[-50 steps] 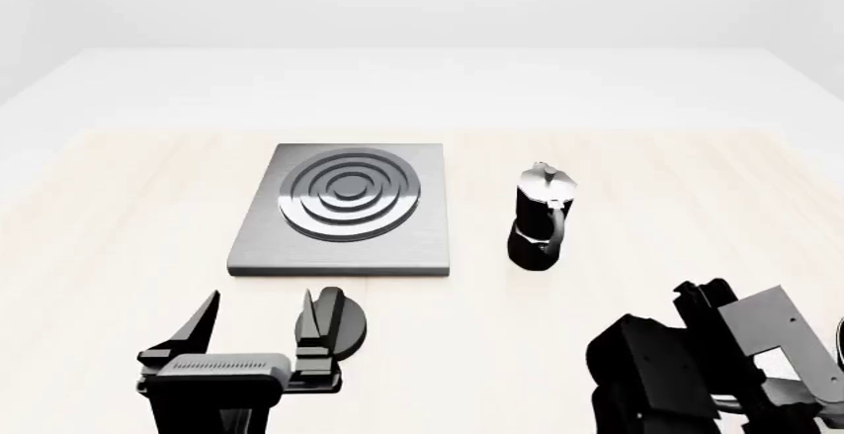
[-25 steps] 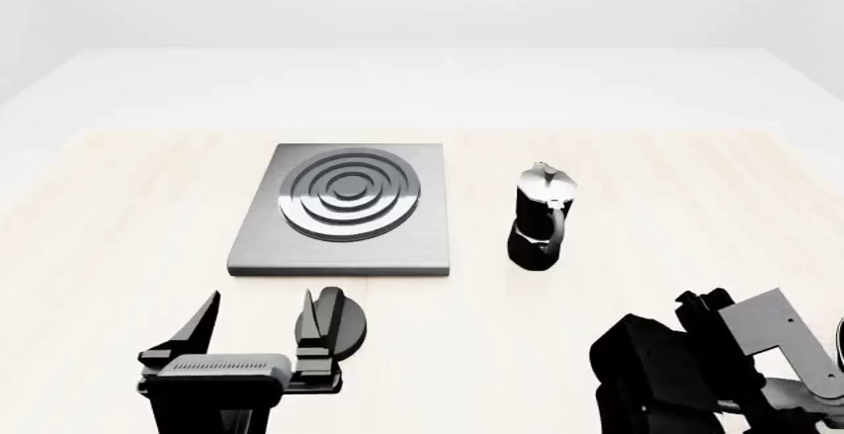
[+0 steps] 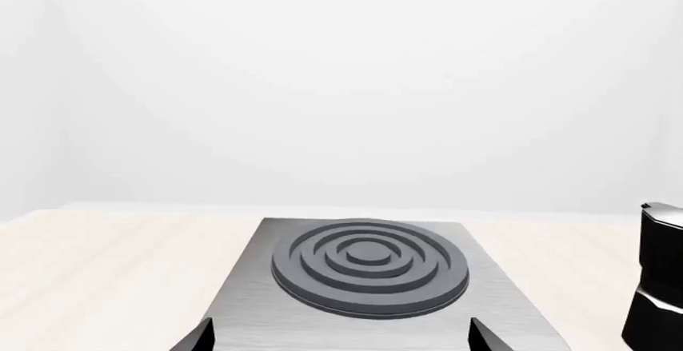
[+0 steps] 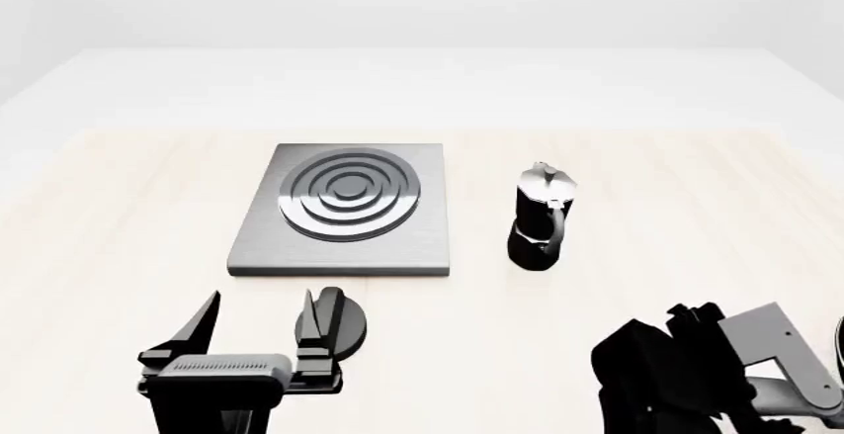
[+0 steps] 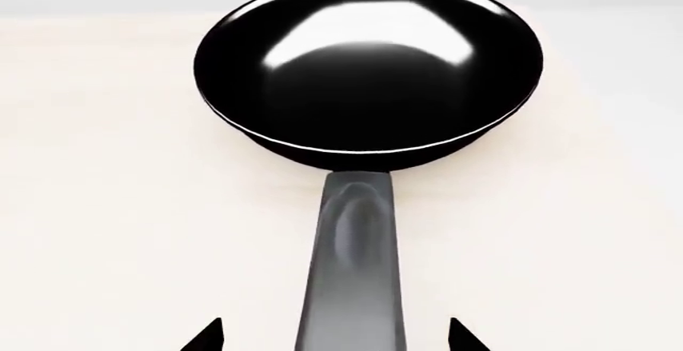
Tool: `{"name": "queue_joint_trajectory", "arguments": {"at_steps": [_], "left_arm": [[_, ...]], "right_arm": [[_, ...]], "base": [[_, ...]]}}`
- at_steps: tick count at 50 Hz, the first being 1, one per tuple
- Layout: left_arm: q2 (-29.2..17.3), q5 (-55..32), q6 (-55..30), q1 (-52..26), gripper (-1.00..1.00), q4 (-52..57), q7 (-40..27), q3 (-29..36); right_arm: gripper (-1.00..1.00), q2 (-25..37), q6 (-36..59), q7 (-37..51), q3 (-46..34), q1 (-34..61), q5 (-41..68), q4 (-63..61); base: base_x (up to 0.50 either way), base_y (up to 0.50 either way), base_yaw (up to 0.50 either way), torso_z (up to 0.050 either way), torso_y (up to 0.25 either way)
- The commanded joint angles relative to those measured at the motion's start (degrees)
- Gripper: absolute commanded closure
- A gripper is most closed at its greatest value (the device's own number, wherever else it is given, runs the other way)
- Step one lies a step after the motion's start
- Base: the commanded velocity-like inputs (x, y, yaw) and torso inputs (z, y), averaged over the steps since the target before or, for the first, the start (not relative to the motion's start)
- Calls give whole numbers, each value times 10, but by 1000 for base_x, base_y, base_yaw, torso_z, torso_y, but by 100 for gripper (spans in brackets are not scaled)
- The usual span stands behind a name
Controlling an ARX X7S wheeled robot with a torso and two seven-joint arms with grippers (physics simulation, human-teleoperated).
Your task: Put the frying pan on the stove.
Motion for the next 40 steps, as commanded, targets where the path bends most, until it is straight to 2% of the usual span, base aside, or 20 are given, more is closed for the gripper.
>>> {"name": "queue_joint_trajectory", "arguments": {"at_steps": [1, 5, 6, 28, 40], "left_arm": [[-2, -1, 1, -1, -100, -1, -2, 2], [-3, -2, 2, 0, -100, 0, -3, 2], [-3, -1, 2, 0, -100, -1, -3, 3], [-7, -4, 2, -2, -100, 0, -8, 7], [-8, -4, 4, -4, -100, -3, -10, 10]], "right_arm": [[-100, -2, -5, -3, 5, -1, 18, 9], [-100, -1, -5, 0, 2, 0, 18, 14], [100, -2, -7, -2, 4, 0, 21, 17], [100, 6, -11, 5, -10, -12, 18, -5], [100, 17, 7, 11, -49, -35, -6, -83]], "base": [[0, 0, 0, 0, 0], [0, 0, 0, 0, 0], [0, 0, 0, 0, 0], [0, 0, 0, 0, 0], [0, 0, 0, 0, 0]]}}
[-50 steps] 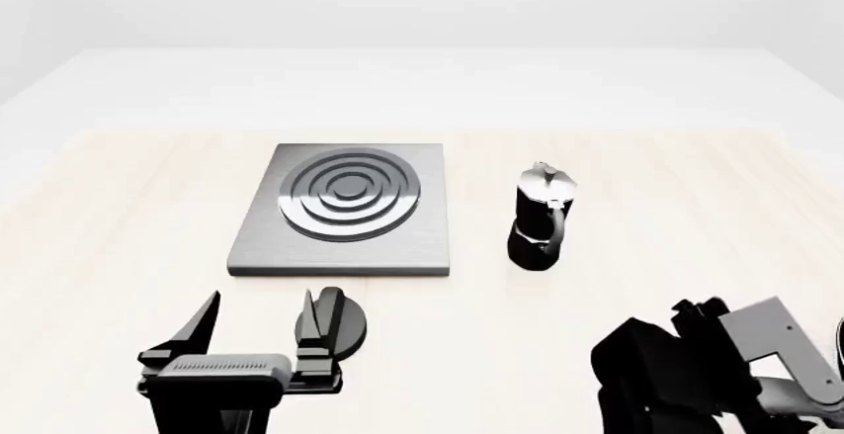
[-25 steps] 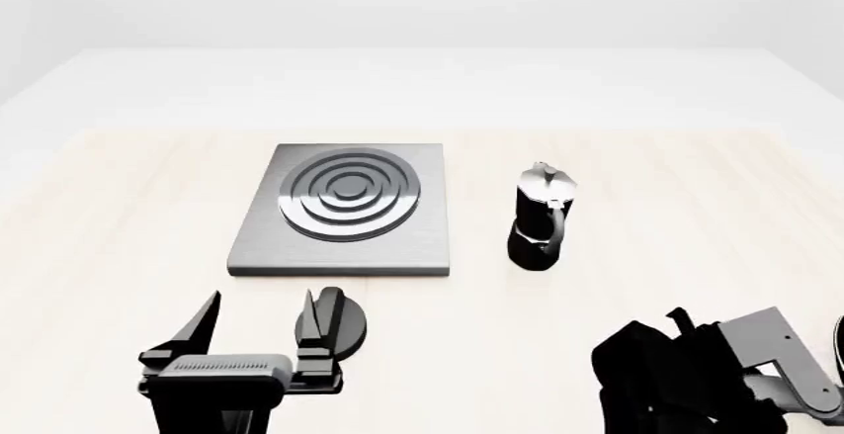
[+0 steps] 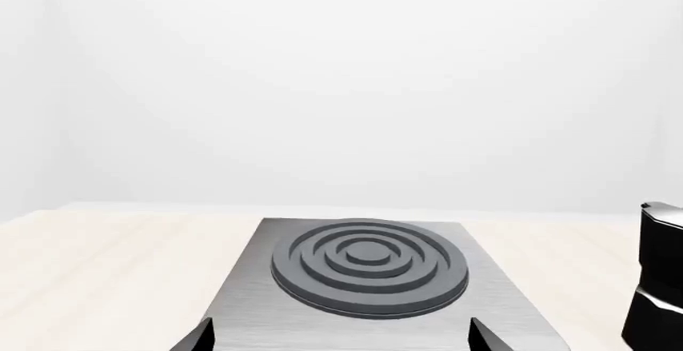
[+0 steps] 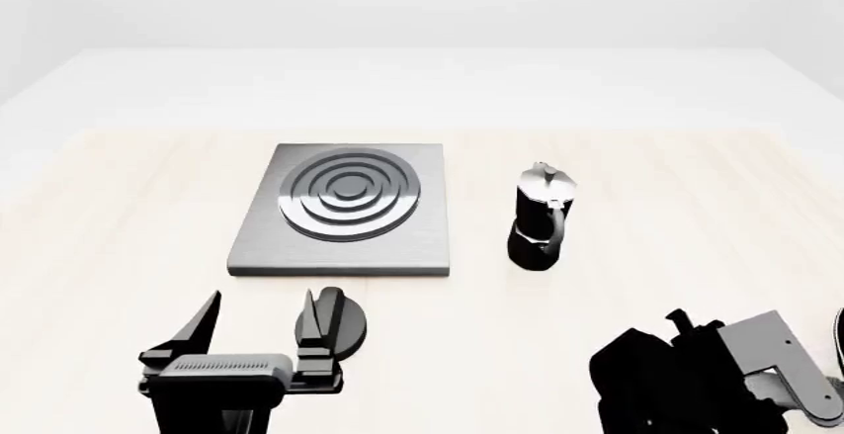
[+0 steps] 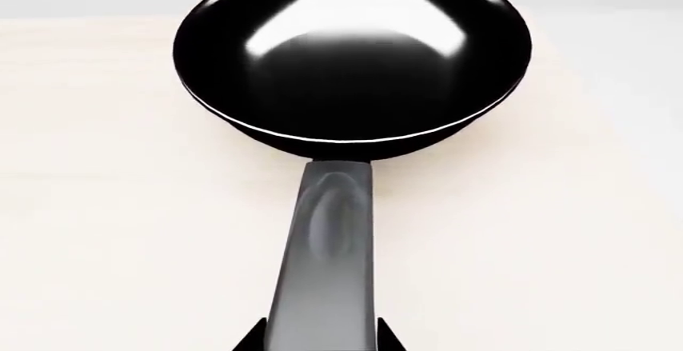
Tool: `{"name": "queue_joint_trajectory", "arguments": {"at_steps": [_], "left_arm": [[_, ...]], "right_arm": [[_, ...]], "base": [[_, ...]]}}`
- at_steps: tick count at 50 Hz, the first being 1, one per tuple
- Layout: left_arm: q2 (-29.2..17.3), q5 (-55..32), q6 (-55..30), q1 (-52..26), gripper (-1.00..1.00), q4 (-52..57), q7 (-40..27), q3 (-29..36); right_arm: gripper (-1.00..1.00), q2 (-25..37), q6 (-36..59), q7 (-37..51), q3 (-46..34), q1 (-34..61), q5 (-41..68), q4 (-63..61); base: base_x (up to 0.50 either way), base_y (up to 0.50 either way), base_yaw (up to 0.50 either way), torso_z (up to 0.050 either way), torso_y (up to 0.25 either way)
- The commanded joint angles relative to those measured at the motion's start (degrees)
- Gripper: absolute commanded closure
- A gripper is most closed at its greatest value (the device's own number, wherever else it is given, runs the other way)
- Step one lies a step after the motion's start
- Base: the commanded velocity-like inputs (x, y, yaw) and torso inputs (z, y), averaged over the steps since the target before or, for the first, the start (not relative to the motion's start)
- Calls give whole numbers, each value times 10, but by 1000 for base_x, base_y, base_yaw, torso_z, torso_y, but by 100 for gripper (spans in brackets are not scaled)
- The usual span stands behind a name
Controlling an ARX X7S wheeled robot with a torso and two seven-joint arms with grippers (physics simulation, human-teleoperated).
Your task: Put the frying pan on the stove.
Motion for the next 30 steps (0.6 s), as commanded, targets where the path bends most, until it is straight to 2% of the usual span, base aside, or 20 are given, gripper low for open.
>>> {"name": "queue_joint_trajectory", "arguments": {"at_steps": [1, 15, 30], "left_arm": [[-2, -1, 1, -1, -100, -1, -2, 2], [-4, -4, 2, -3, -100, -2, -5, 2], [-7, -7, 4, -4, -100, -4, -7, 4]], "right_arm": [[100, 12, 12, 1, -30, -11, -21, -55], [100, 21, 32, -4, -76, -39, -39, -160], [100, 32, 70, -14, -106, -42, -46, -209]], "base": [[0, 0, 0, 0, 0], [0, 0, 0, 0, 1], [0, 0, 0, 0, 1]]}}
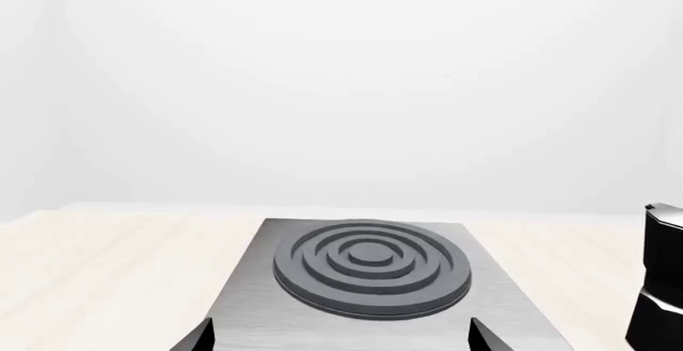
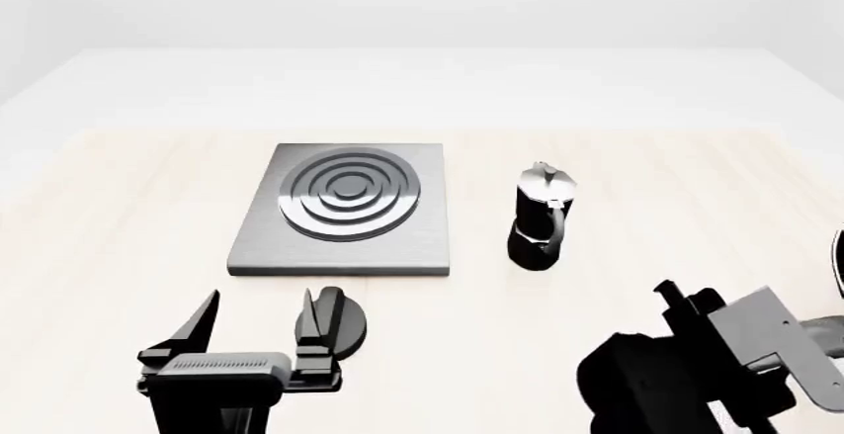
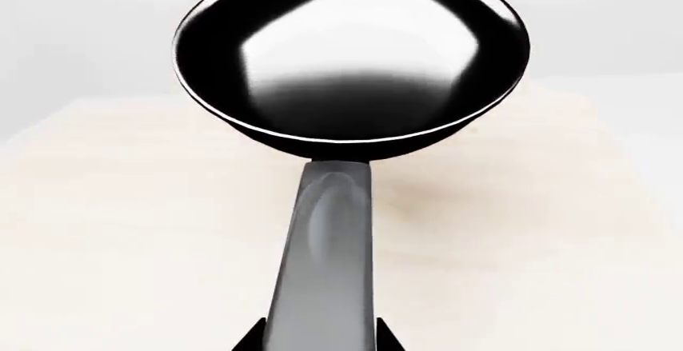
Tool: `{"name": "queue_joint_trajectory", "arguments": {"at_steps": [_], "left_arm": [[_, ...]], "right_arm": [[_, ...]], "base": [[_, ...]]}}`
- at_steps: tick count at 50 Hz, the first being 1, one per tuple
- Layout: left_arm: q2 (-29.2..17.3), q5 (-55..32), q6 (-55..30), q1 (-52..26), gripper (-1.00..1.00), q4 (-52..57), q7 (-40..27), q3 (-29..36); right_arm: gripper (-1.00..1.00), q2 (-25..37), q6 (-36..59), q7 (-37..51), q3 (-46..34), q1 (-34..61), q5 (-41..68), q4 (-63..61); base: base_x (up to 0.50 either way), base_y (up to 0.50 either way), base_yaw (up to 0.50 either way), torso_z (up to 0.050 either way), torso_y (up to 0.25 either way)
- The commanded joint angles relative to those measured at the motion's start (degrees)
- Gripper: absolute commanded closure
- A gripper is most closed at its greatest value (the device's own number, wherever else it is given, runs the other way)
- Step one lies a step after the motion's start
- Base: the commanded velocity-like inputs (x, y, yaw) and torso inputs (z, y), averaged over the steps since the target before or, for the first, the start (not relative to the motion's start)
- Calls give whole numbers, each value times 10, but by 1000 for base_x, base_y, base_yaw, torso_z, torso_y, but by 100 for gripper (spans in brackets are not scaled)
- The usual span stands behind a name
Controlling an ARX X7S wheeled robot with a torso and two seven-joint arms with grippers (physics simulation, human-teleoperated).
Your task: Put the frying pan on the stove.
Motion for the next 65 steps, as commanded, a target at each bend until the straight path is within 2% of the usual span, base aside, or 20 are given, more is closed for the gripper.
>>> {"name": "queue_joint_trajectory", "arguments": {"at_steps": [1, 15, 23, 37, 52, 65], "left_arm": [[-2, -2, 1, -1, -100, -1, -2, 1], [-5, -4, 3, 0, -100, 0, -4, 2], [-5, -4, 4, -1, -100, 0, -6, 3], [-7, -5, 5, -2, -100, 0, -8, 6], [-9, -5, 6, -2, -100, 0, -10, 10], [-11, -7, 6, -1, -100, 3, -13, 11]], "right_arm": [[100, 14, 23, -12, -29, 1, -17, -49], [100, 23, 25, -62, -61, 5, 0, -64], [100, 35, 13, -120, -78, 1, 27, -79], [100, 53, 37, -144, -119, 12, 22, -119], [100, 60, -9, -224, -143, 16, 45, -123], [100, 74, -4, -265, -174, 25, 53, -137]], "base": [[0, 0, 0, 0, 0], [0, 0, 0, 0, 1], [0, 0, 0, 0, 3], [0, 0, 0, 0, 1], [0, 0, 0, 1, 1], [0, 0, 0, 0, 2]]}}
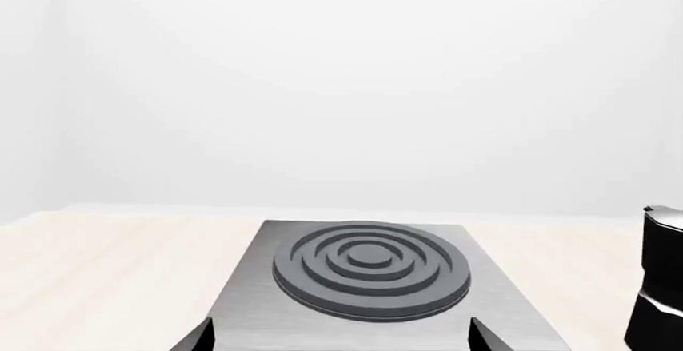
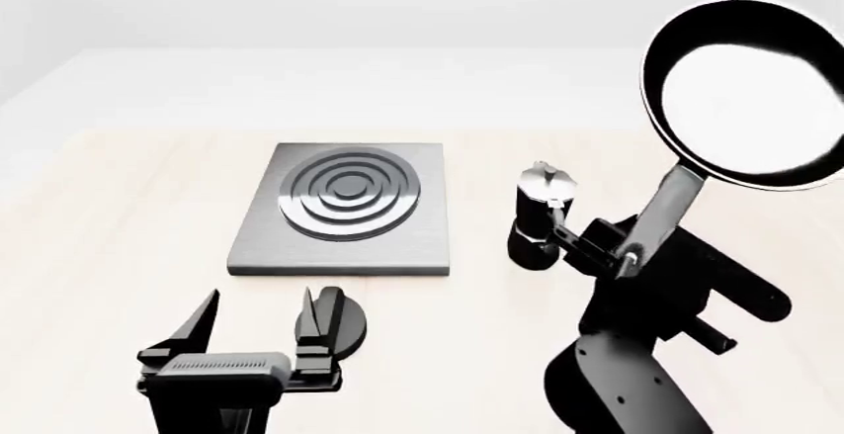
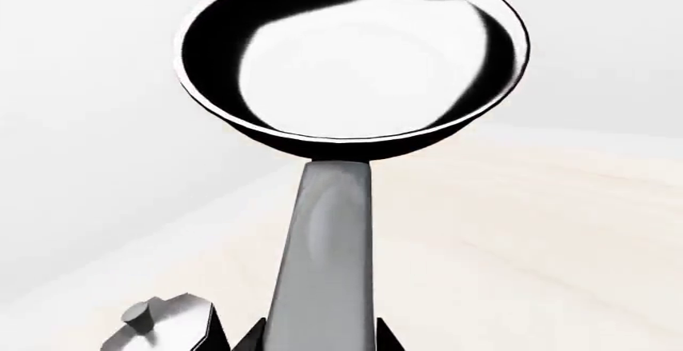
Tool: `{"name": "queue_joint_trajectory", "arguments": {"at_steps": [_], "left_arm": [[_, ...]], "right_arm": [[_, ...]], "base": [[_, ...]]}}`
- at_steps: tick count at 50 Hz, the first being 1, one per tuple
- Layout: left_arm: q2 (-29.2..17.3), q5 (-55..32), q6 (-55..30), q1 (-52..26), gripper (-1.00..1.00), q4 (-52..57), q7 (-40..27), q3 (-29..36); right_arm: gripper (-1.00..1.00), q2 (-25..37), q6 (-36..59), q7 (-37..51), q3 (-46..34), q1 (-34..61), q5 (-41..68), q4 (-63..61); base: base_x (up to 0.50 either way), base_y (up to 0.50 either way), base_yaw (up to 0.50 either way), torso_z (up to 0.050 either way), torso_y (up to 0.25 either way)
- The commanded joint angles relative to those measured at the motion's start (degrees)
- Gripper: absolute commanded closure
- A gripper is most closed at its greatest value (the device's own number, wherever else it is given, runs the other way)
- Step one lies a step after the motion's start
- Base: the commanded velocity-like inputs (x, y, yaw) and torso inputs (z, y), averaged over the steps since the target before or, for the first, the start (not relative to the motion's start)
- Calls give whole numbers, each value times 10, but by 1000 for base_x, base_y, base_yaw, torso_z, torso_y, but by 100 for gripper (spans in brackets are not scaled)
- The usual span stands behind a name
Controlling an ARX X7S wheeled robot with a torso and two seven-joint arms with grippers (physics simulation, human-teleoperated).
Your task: Put the frying pan on the stove.
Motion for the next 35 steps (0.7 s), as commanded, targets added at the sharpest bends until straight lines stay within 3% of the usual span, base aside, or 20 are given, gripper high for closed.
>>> {"name": "queue_joint_trajectory", "arguments": {"at_steps": [1, 17, 18, 35], "left_arm": [[-2, -1, 0, 0, -100, 1, -2, 1], [-4, -4, 1, 0, -100, 3, -5, 3], [-4, -4, 1, -1, -100, 2, -5, 3], [-6, -4, 3, -2, -100, -1, -7, 6]], "right_arm": [[100, 17, -6, -48, -26, 17, -10, -25], [100, 25, 13, -85, -66, 37, -7, -21], [100, 25, -4, -148, -69, 34, 37, -19], [100, 31, 1, -211, -106, 57, 51, -14]], "base": [[0, 0, 0, 0, 0], [0, 0, 0, 1, 2], [0, 0, 0, 0, 0], [0, 0, 0, 1, 2]]}}
